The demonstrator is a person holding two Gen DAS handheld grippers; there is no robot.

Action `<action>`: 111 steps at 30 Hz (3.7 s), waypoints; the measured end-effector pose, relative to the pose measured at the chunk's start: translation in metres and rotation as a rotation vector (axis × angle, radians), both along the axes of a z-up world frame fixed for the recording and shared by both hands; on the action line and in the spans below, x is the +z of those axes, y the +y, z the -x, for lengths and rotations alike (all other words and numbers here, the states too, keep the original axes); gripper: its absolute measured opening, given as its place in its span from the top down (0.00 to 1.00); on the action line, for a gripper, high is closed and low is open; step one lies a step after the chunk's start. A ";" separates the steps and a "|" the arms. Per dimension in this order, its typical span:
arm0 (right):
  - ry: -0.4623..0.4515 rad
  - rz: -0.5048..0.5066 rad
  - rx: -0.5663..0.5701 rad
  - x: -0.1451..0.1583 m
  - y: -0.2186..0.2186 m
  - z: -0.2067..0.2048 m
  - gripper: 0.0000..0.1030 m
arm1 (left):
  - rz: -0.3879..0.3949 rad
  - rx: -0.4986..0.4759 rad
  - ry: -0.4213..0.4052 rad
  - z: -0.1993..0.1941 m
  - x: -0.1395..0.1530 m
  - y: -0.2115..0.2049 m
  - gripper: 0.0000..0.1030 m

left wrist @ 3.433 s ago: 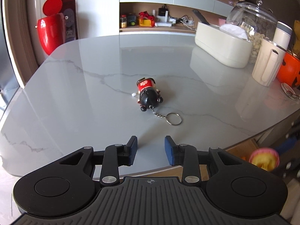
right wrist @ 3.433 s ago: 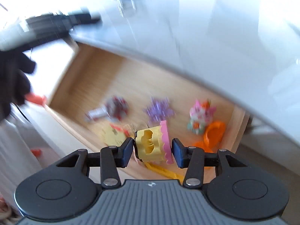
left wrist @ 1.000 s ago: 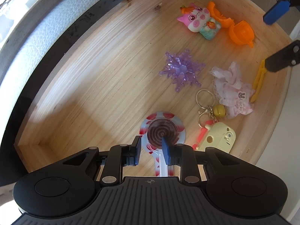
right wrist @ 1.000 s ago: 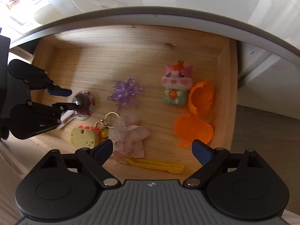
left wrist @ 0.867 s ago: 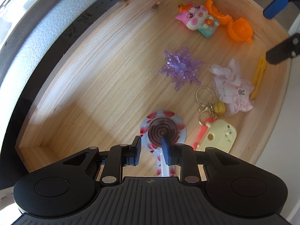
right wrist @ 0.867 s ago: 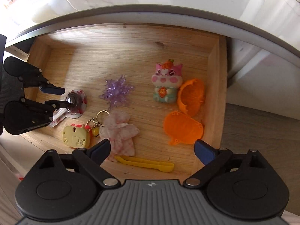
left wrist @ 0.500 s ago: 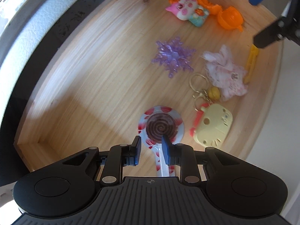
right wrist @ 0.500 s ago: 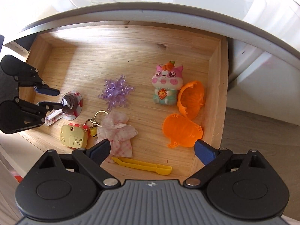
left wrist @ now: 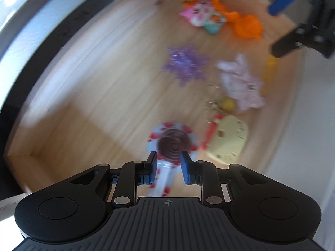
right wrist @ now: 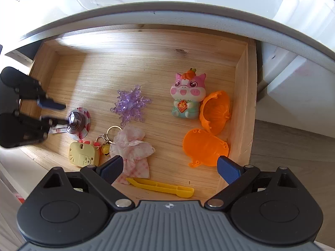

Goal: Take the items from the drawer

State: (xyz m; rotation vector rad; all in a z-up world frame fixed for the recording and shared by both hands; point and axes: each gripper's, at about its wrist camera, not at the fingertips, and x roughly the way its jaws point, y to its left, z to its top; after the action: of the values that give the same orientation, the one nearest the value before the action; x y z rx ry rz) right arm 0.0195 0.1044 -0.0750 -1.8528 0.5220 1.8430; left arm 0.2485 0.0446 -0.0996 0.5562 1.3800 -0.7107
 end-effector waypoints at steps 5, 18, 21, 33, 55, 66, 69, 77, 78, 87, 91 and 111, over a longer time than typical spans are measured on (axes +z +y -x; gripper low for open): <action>0.003 0.005 0.004 -0.001 0.000 0.001 0.07 | -0.038 -0.132 0.002 0.013 -0.007 -0.007 0.74; 0.029 0.101 -0.119 -0.008 0.019 -0.006 0.06 | 0.063 -0.221 0.118 0.001 0.005 -0.055 0.75; 0.072 0.078 -0.140 0.001 0.023 -0.010 0.06 | 0.141 -0.166 0.138 -0.006 0.003 -0.065 0.75; 0.293 -0.022 -0.211 0.052 0.045 -0.029 0.03 | 0.108 -0.020 0.092 -0.023 -0.012 -0.121 0.75; -0.046 0.161 -0.037 -0.023 -0.043 0.083 0.04 | 0.363 0.631 -0.293 0.024 0.103 0.094 0.89; -0.341 0.054 0.113 -0.067 -0.086 0.151 0.09 | 0.469 0.745 -0.341 0.057 0.119 0.153 0.89; -0.364 0.075 0.134 -0.074 -0.093 0.158 0.09 | 0.476 0.762 -0.335 0.063 0.118 0.162 0.89; -0.407 0.087 0.140 -0.091 -0.097 0.159 0.13 | 0.487 0.752 -0.325 0.068 0.118 0.165 0.89; -0.407 0.089 0.141 -0.091 -0.096 0.158 0.13 | 0.490 0.751 -0.323 0.068 0.118 0.165 0.89; -0.381 0.159 0.076 -0.089 -0.089 0.160 0.16 | 0.486 0.738 -0.299 0.066 0.116 0.161 0.89; -0.378 0.174 0.078 -0.090 -0.088 0.161 0.18 | 0.481 0.739 -0.292 0.065 0.113 0.161 0.89; -0.359 0.139 0.028 -0.059 -0.068 0.126 0.43 | 0.449 0.678 -0.271 0.053 0.111 0.138 0.89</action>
State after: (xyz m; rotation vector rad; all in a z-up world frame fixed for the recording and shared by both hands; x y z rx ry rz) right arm -0.1062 0.0365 -0.1344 -2.2298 0.5053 1.4723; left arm 0.1958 0.1831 0.0113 -0.1750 1.0135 -0.3486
